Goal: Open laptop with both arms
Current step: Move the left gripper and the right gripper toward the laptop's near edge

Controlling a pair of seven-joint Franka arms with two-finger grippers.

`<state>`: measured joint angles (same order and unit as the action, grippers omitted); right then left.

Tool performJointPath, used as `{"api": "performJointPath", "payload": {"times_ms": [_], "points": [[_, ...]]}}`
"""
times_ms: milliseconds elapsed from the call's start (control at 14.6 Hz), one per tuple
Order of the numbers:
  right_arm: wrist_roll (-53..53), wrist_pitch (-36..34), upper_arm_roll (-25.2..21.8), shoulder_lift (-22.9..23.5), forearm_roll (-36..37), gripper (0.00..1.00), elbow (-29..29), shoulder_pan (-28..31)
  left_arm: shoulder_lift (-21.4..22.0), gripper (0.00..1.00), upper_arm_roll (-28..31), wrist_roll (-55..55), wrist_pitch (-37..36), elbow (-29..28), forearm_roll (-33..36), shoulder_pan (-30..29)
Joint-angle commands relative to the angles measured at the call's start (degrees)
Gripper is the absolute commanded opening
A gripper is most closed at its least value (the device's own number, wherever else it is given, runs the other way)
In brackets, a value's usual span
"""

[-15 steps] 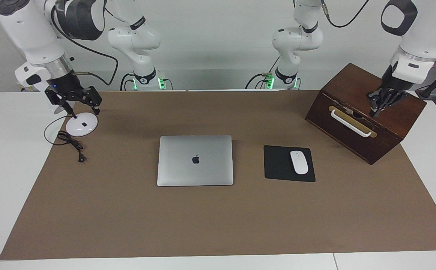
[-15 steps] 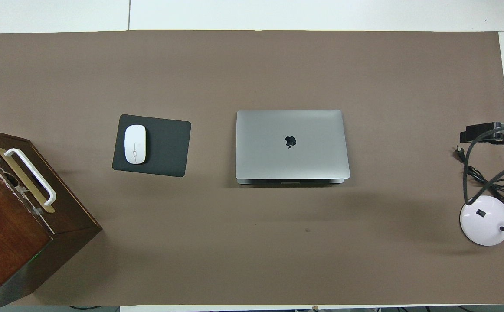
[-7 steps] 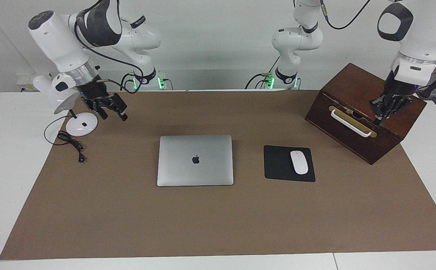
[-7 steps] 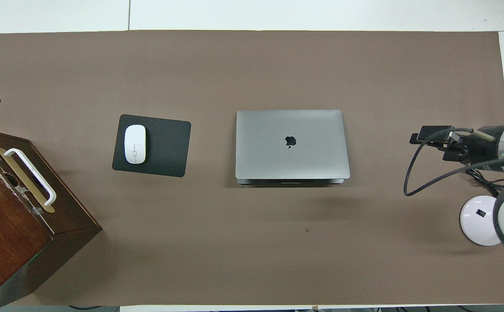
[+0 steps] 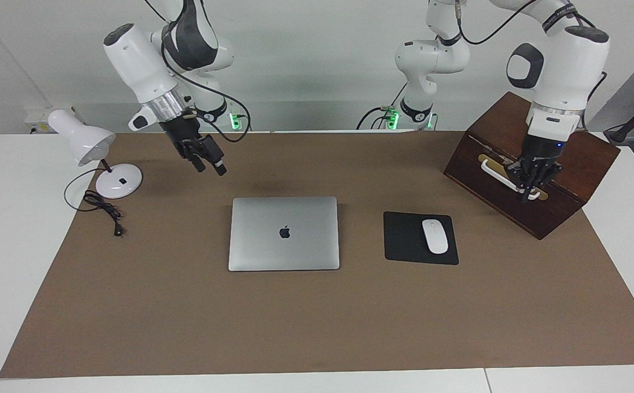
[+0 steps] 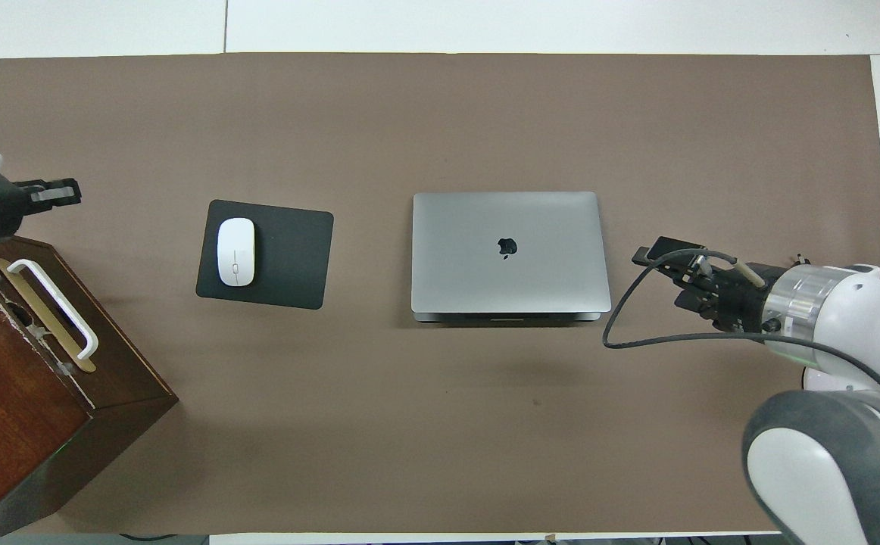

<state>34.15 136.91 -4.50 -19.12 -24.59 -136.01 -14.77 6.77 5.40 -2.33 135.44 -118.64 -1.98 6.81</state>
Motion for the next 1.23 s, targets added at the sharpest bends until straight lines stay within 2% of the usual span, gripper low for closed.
{"api": "performJointPath", "payload": {"times_ms": [0, 205, 342, 616, 821, 1163], "points": [[5.0, 5.9, -0.1, -2.9, -4.1, 1.00, -4.9, -3.3, 5.3, 0.00, 0.6, -0.6, 7.8, -9.9, -0.5, 3.7], [12.1, 10.9, -0.1, -2.9, -5.6, 1.00, -6.4, -7.3, 9.6, 0.00, 0.6, -0.1, 19.7, -21.7, -0.4, 8.0], [15.1, 15.5, -0.1, -2.2, -5.8, 1.00, -8.1, -9.8, 10.8, 0.00, 0.5, -0.1, 25.6, -26.7, -0.5, 10.3], [16.5, 23.2, -0.1, 0.2, -11.4, 1.00, -10.4, -14.5, 11.6, 0.00, 0.4, -0.6, 30.7, -32.0, -0.5, 15.2], [16.5, 27.3, -0.1, 2.1, -14.3, 1.00, -11.2, -16.8, 11.2, 0.00, 0.3, -0.6, 39.3, -36.9, -0.5, 18.5], [16.5, 31.9, -0.1, 5.8, -21.3, 1.00, -11.2, -22.0, 9.5, 0.00, 0.3, -0.7, 44.9, -38.3, -0.5, 23.3]]}}
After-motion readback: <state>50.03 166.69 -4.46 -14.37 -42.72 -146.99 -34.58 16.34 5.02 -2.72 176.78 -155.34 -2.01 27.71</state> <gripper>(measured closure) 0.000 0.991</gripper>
